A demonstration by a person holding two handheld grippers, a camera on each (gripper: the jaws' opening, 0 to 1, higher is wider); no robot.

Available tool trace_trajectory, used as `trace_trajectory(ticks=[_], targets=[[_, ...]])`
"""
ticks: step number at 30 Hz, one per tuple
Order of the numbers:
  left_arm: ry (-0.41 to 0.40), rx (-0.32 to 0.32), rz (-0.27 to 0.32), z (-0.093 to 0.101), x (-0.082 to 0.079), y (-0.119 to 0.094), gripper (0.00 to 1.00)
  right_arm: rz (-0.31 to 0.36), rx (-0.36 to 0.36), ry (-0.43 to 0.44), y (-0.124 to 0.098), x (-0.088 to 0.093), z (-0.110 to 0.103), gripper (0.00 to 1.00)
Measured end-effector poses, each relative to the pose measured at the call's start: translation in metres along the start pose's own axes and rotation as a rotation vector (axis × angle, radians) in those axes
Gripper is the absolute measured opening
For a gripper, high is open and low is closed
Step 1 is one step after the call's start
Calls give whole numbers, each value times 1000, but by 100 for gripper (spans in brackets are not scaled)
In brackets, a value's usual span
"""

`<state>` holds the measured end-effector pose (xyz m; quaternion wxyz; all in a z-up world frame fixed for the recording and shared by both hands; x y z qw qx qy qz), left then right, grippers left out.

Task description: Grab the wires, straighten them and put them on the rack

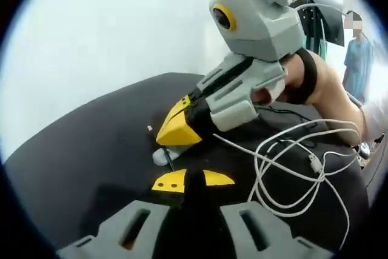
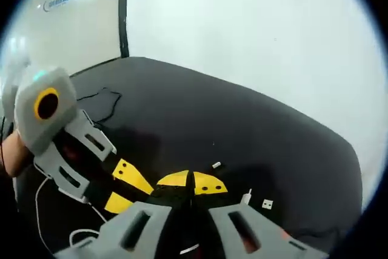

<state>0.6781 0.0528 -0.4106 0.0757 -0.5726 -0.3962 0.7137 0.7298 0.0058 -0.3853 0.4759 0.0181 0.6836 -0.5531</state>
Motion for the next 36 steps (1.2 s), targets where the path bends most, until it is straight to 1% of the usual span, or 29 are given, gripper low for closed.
trace_trajectory(ticks=[3,5,6,10,11,12,14,15,17,18,19,20,23,24,25,26,27,29,32,36], targets=[[-2,-5,2,-1,-1,0,11,3,4,-13,4,1,-1,0],[-7,-5,6,1,0,1,11,1,7,-27,5,-1,0,0],[-7,-4,10,5,-1,3,11,2,9,-30,5,-2,1,0],[-7,5,17,5,-5,2,11,8,-6,-52,4,-3,4,0],[-11,13,36,6,-8,-1,11,10,-13,-46,2,1,4,0],[-21,5,61,4,-11,-3,12,9,-13,-42,2,2,4,0],[-38,-10,71,-3,-15,-7,12,7,-15,-46,3,3,3,0],[-40,-32,71,-8,-15,-8,13,9,-17,-50,3,3,2,0],[-31,-78,53,-20,-11,-7,13,9,-10,-82,3,3,1,0],[-26,-82,47,-17,-9,-4,13,9,-7,-92,3,4,1,0],[-28,-71,49,-16,-8,-2,13,9,-9,-101,2,1,1,0],[-33,-45,61,-11,-10,0,14,11,-11,-102,2,1,1,0],[-9,-64,46,-12,-13,4,14,16,-19,-107,3,1,-1,0],[-6,-71,41,-8,-12,5,13,15,-21,-98,3,1,-1,0],[2,-84,36,-8,-11,7,13,15,-24,-97,5,-3,0,0],[30,-102,26,-12,-13,9,12,15,-24,-99,5,-3,0,0],[33,-97,16,-11,-12,10,11,13,-20,-106,5,-3,1,0],[25,-110,19,-7,-11,12,11,25,-19,-115,2,-4,0,0],[27,-107,19,-5,-11,12,9,40,-14,-96,-7,-8,0,0],[27,-117,19,-6,-9,11,10,20,-14,-118,-12,-5,-8,0]])
Point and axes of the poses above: the point that each gripper's makers call its tool centre point, and the gripper's own axes: y roughly forward along the fingers, z roughly to its right, x roughly out of its underside, the point moved 4 cm from there along -y, roughly backward along the fingers, and after that the axes turned 13 degrees about -z, right-handed, at the moved point
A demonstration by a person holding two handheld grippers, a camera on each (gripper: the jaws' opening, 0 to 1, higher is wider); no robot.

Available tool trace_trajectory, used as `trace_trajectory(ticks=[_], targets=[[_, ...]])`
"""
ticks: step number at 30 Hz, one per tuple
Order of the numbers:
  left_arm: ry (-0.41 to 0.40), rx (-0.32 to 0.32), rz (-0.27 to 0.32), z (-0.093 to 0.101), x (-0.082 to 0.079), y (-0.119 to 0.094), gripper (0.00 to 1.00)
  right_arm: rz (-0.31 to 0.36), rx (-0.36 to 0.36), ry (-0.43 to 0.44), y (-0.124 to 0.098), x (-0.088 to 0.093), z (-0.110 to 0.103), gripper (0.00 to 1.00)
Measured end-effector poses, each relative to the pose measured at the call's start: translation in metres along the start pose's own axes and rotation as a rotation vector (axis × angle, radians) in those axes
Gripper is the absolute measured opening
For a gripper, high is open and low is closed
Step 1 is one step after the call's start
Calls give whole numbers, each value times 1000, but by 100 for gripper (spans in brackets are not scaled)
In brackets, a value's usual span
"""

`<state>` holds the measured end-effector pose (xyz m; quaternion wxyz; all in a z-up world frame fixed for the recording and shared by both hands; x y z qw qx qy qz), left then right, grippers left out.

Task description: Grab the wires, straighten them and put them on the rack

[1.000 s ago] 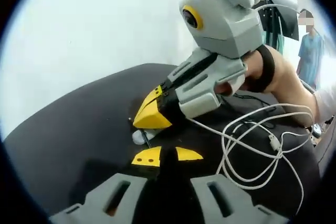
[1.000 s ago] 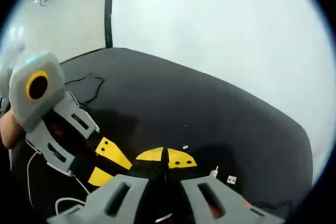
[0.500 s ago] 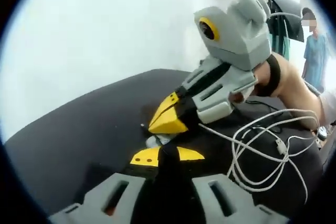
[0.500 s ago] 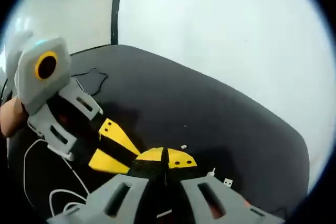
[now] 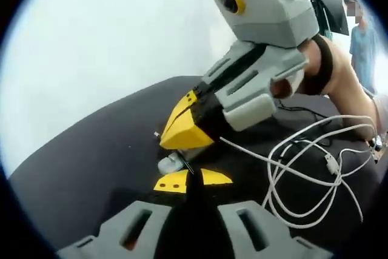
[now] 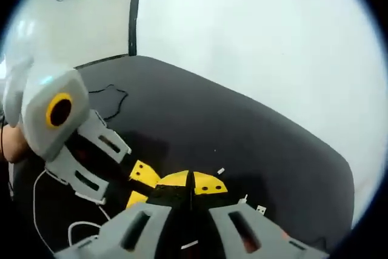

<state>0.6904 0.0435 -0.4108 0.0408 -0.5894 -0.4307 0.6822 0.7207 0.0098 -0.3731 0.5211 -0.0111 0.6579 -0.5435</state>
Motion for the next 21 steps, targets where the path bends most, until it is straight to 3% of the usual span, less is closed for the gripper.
trace_trajectory(ticks=[4,7,8,12,21], targets=[[-25,-27,-1,-6,2,-4,14,-3,-8,19,-12,5,0,0],[-35,-31,-1,-3,4,-4,14,-4,-44,30,-5,10,-1,0],[-35,-34,-3,-1,3,-4,14,-35,-71,50,0,15,-2,0],[-30,-45,-7,-5,3,-3,14,-34,-39,41,8,18,6,0],[6,-53,-16,-3,4,-8,14,9,-66,39,8,14,6,0]])
Point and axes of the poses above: the point that each gripper's makers call its tool centre point, and the gripper's own axes: y roughly forward along the fingers, z roughly to its right, x roughly out of its underside, the point moved 4 cm from there along -y, roughly backward along the fingers, and after that the axes turned 13 degrees about -z, right-handed, at the moved point
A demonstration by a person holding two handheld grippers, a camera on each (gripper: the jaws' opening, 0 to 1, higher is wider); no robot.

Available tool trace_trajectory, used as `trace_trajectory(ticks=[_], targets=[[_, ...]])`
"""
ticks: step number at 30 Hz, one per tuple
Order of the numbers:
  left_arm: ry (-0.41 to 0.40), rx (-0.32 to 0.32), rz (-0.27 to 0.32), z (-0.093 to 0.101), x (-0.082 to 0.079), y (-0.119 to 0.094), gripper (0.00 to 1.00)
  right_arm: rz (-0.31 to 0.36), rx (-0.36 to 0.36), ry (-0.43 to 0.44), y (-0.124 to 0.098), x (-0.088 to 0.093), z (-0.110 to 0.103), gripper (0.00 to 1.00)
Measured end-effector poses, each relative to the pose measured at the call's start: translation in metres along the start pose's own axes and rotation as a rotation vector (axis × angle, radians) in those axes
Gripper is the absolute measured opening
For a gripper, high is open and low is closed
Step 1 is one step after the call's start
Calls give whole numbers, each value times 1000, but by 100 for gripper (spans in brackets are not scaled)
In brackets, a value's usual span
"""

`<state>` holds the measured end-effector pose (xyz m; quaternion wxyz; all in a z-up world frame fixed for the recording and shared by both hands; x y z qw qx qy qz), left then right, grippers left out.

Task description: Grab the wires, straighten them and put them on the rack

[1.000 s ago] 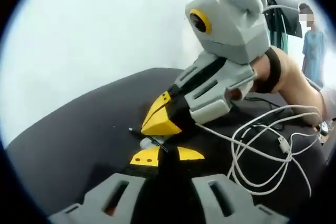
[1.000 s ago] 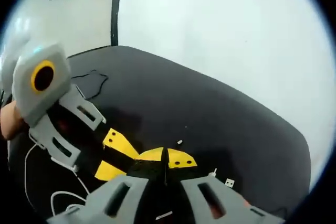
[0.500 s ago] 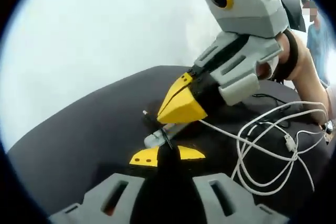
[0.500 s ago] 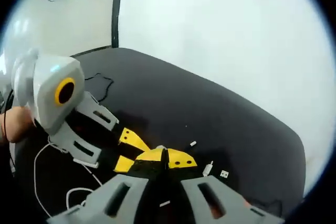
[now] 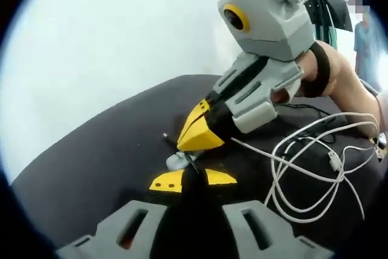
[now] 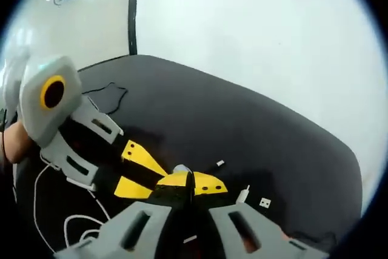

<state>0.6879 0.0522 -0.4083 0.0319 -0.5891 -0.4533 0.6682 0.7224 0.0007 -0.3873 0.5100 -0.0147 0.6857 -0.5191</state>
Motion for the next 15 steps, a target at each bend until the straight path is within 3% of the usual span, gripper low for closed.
trace_trajectory(ticks=[7,11,15], targets=[[-6,-3,12,-2,-2,2,16,10,10,10,5,0,1,0],[67,-30,1,5,-4,-4,16,34,16,-8,5,-3,-3,0],[73,-32,-15,7,-1,1,17,20,14,-19,14,-6,-5,0]])
Point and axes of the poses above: the point that each gripper's makers call its tool centre point, and the gripper's own axes: y roughly forward along the fingers, z roughly to its right, x roughly out of its underside, the point moved 4 cm from there along -y, roughly backward along the fingers, and after that the axes turned 13 degrees about -z, right-handed, at the moved point
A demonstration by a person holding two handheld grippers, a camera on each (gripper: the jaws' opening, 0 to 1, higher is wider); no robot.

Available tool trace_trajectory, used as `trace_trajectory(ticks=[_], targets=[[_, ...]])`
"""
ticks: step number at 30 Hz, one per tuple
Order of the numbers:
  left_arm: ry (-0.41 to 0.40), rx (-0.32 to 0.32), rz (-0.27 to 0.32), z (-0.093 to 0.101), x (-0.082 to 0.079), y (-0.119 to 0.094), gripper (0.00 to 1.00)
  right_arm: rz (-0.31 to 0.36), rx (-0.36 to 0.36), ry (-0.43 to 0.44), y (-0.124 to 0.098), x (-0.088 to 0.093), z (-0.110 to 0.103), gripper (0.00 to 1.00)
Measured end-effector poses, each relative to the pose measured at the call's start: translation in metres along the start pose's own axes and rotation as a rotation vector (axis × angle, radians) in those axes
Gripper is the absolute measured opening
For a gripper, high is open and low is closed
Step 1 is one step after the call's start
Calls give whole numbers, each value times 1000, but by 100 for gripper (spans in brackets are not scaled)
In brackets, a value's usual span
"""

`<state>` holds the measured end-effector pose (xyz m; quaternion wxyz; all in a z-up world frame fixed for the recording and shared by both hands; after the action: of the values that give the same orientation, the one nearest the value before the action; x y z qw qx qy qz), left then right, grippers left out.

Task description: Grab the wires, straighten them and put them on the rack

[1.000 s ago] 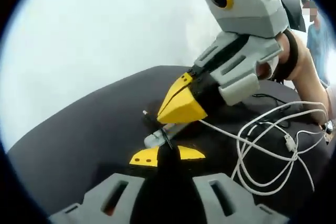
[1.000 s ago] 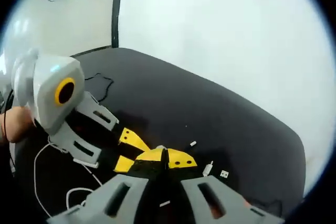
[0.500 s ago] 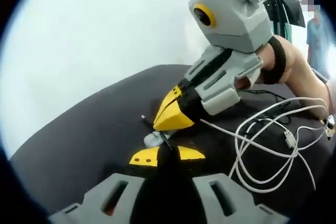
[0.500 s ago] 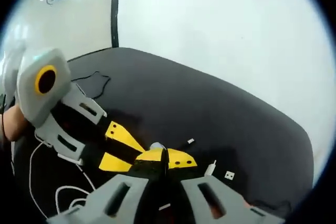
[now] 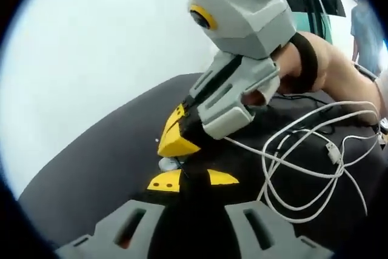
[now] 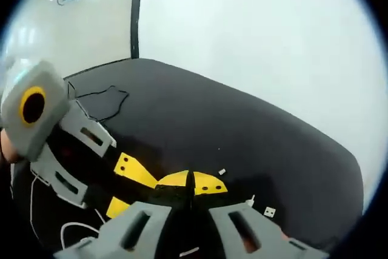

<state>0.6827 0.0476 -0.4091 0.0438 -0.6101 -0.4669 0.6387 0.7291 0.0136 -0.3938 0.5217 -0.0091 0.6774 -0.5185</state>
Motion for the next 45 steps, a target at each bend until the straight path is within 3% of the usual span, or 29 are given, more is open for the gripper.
trace_trajectory(ticks=[3,5,8,9,11,13,14,19,23,29,35,42,44,45], targets=[[-15,-6,19,-6,-4,-3,15,7,-13,23,-2,-2,3,0],[-36,-7,25,-5,-6,-2,15,64,-9,37,-10,-11,10,0],[-48,-35,-10,-6,1,4,14,27,30,55,-30,-8,19,0],[-68,-35,6,-6,0,3,14,-3,23,49,-29,-3,17,0],[-77,-29,1,-5,0,4,14,15,0,62,-22,-1,12,0],[-87,-31,2,-6,1,4,14,-57,-3,44,-14,7,12,0],[-92,-31,3,-7,1,4,14,-31,21,22,-14,9,13,0],[-61,-49,0,-11,1,2,14,-21,9,30,-4,2,11,0],[-59,-51,3,-11,2,2,13,-24,9,29,-11,9,6,0],[-56,-46,5,-10,1,3,13,24,12,30,-19,-5,5,0],[-58,-49,6,-12,2,4,12,-21,30,-9,-6,1,4,0],[-48,-64,1,-12,2,6,10,-9,22,3,-4,1,4,0],[-48,-63,-2,-10,3,6,9,-38,53,-79,-4,0,4,0],[-35,-61,-5,-9,2,6,8,-62,101,-212,-4,-2,2,0]])
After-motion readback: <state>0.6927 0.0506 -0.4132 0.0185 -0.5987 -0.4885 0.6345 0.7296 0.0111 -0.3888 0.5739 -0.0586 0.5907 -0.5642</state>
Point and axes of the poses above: the point that each gripper's makers call its tool centre point, and the gripper's own axes: y roughly forward along the fingers, z roughly to its right, x roughly out of its underside, the point moved 4 cm from there along -y, roughly backward along the fingers, and after that the axes turned 13 degrees about -z, right-handed, at the moved point
